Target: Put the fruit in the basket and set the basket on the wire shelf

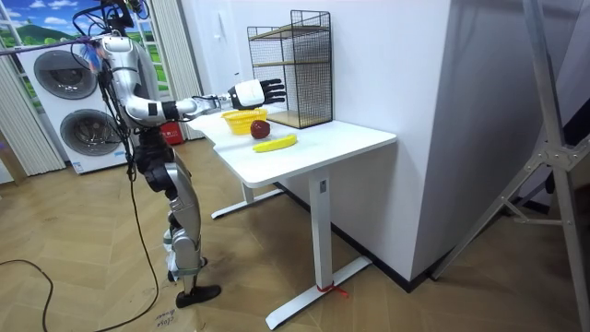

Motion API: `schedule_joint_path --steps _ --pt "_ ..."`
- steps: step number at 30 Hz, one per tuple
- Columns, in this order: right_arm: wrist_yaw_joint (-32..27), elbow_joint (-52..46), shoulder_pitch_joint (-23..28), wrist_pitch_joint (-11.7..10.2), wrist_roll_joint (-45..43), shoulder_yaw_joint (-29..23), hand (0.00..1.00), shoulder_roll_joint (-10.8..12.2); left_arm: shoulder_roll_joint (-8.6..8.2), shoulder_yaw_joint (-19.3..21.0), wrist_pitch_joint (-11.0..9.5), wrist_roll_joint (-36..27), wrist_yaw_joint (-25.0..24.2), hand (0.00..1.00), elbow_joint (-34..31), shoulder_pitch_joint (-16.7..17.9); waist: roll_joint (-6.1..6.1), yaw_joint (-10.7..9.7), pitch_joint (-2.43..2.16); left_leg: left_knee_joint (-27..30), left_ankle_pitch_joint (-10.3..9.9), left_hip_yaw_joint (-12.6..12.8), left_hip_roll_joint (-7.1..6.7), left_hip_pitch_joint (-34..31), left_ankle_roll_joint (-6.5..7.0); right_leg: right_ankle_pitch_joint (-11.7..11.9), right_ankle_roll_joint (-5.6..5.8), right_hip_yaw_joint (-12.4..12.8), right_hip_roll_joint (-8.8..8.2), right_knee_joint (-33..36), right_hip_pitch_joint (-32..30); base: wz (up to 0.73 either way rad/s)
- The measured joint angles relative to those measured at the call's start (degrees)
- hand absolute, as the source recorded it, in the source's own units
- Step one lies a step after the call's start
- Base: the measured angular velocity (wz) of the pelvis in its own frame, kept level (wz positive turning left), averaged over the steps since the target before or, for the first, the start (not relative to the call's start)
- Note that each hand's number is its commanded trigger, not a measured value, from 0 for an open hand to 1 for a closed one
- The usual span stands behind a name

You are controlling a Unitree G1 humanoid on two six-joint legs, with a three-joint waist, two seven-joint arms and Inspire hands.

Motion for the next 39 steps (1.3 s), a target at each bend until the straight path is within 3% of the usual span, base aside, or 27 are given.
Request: schedule_joint_path --steps 15,24,39 --pt "3.92 1.12 0.02 1.20 -0.07 1.51 0.00 0.03 0.02 0.28 0.01 -0.05 -0.86 0.00 -0.57 -0.71 -0.16 0.09 -0.23 0.12 0.00 -0.17 0.03 0.21 0.00 0.04 -0.04 -0.07 -0.01 0.13 0.24 0.00" --pt "5.75 1.12 0.03 1.26 -0.10 4.44 0.00 0.07 0.11 0.00 -0.09 -0.09 -1.02 0.00 -0.57 -1.76 -0.66 0.12 -0.18 0.16 0.00 -0.03 0.00 0.16 0.00 0.03 -0.03 0.26 0.01 0.07 0.36 0.00" --pt "8.72 1.45 0.03 1.26 -2.79 5.71 0.00 0.08 0.14 -0.29 -0.40 -1.14 -2.18 0.00 -0.12 -1.78 -0.39 0.13 -0.05 0.15 0.00 -0.23 0.00 -0.17 0.00 0.04 -0.03 -0.42 -0.05 -0.03 0.49 0.00"
